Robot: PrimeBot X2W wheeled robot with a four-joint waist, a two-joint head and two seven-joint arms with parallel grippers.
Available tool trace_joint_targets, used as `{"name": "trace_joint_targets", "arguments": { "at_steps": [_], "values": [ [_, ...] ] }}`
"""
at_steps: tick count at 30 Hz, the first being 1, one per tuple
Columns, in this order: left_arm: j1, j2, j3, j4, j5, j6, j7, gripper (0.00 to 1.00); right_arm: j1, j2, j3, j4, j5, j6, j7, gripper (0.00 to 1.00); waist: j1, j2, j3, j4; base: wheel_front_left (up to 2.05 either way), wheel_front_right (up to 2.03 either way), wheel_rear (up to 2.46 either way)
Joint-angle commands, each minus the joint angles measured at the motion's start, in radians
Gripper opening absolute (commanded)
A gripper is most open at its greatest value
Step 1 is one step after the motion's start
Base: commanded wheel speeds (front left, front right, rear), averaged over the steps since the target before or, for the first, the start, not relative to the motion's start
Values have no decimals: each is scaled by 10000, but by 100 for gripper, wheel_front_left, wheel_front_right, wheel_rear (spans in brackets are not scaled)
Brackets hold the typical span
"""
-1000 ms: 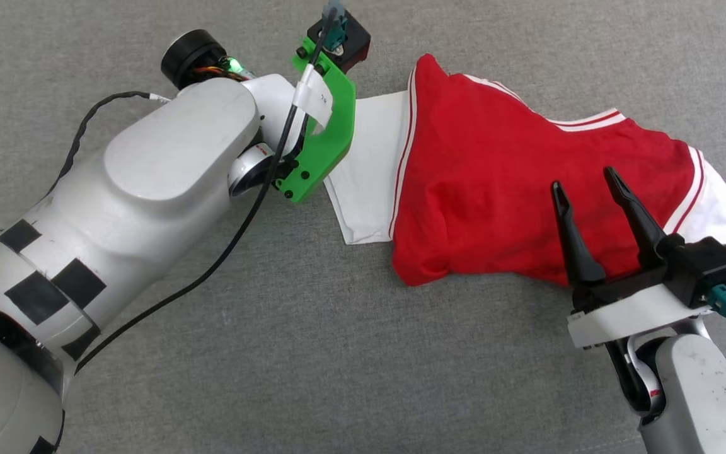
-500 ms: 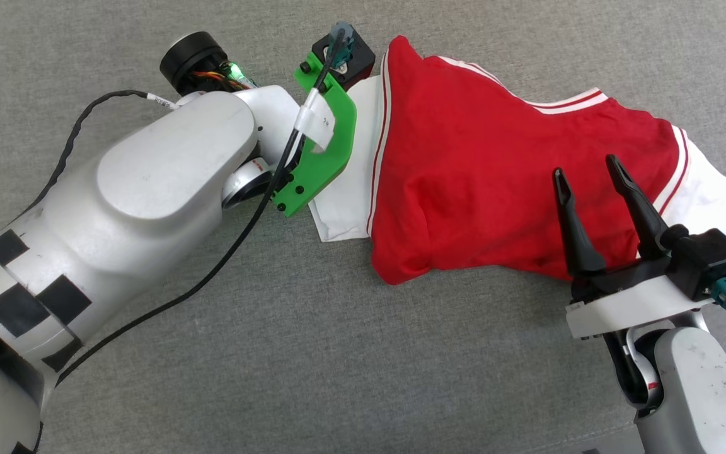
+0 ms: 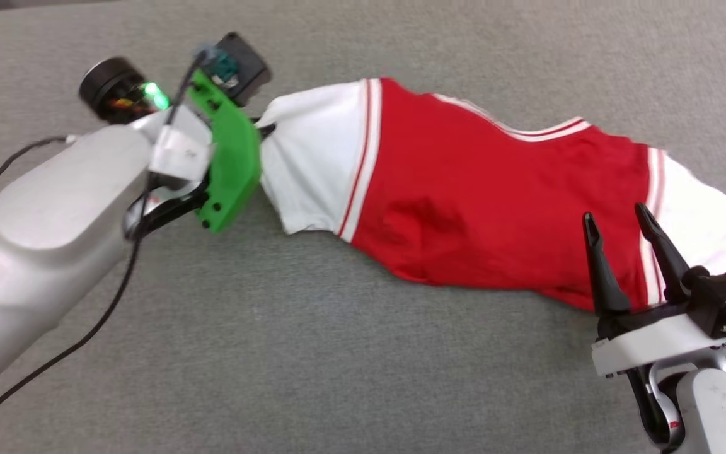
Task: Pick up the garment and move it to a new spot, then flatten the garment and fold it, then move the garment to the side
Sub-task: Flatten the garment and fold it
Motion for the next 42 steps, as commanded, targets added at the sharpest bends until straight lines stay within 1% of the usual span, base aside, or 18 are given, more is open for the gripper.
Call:
{"name": "trace_joint_targets", "arguments": {
  "at_steps": [1, 5, 7, 11, 14, 19, 24, 28, 33, 34, 35, 36, 39, 42],
  "values": [
    [320, 292, 103, -64, -223, 53, -110, 0, 146, -75, -24, 20, -94, -7, -91, 100, -1, 0, -778, 798, 0, 0, 0],
    [891, 1020, 200, -116, -576, 252, -217, 0, 293, -168, 0, 7, -118, -7, -91, 100, -1, 0, -1011, 1092, 0, 0, 0],
    [1176, 1288, 278, -49, -819, 349, -287, 0, 319, -220, -1, -4, -128, -7, -91, 100, -1, 0, -1056, 1182, 0, 0, 0],
    [1642, 1665, 413, 369, -1216, 562, -421, 0, 311, -323, 45, -28, -127, -7, -91, 100, -1, 0, -1060, 1224, 0, 0, 0],
    [1842, 1796, 428, 879, -1251, 642, -578, 0, 271, -393, 106, -28, -122, -7, -91, 100, -1, 0, -1002, 1138, 0, 0, 0],
    [2155, 1548, 541, 1807, -1492, 593, -1041, 0, 230, -443, 140, -1, -104, -7, -91, 100, -1, 0, -849, 867, 0, 0, 0],
    [2225, 964, 588, 2750, -1517, 440, -1595, 0, 175, -459, 106, -15, -119, -7, -91, 100, -1, 0, -626, 580, 0, 0, 0],
    [2297, 516, 574, 3694, -1561, 340, -1825, 0, 107, -438, 87, -64, -157, -7, -91, 100, -1, 0, -444, 397, 0, 0, 0],
    [2554, -38, 525, 4905, -1601, 207, -2229, 0, 77, -431, 20, -113, -204, -7, -91, 100, -1, 0, -385, 331, 0, 0, 0],
    [2580, -133, 508, 5105, -1538, 186, -2429, 39, 76, -440, -31, -118, -211, -7, -91, 100, -1, 0, -422, 358, 0, 0, 0],
    [2587, -210, 506, 5234, -1486, 170, -2644, 91, 80, -449, -83, -122, -210, -7, -91, 100, -1, 0, -467, 397, 0, 0, 0],
    [2594, -281, 542, 5382, -1460, 155, -2941, 100, 82, -463, -138, -132, -201, -7, -91, 100, -1, 0, -535, 443, 0, 0, 0],
    [2595, -404, 674, 5661, -1289, 232, -4031, 100, 63, -550, -280, -169, -139, -7, -91, 100, -1, 0, -795, 582, 0, 0, 0],
    [2685, -504, 904, 5735, -1198, 487, -5269, 100, -43, -859, -414, -156, -126, -7, -66, 100, -1, 0, -1083, 787, 0, 0, 0]
  ]
}}
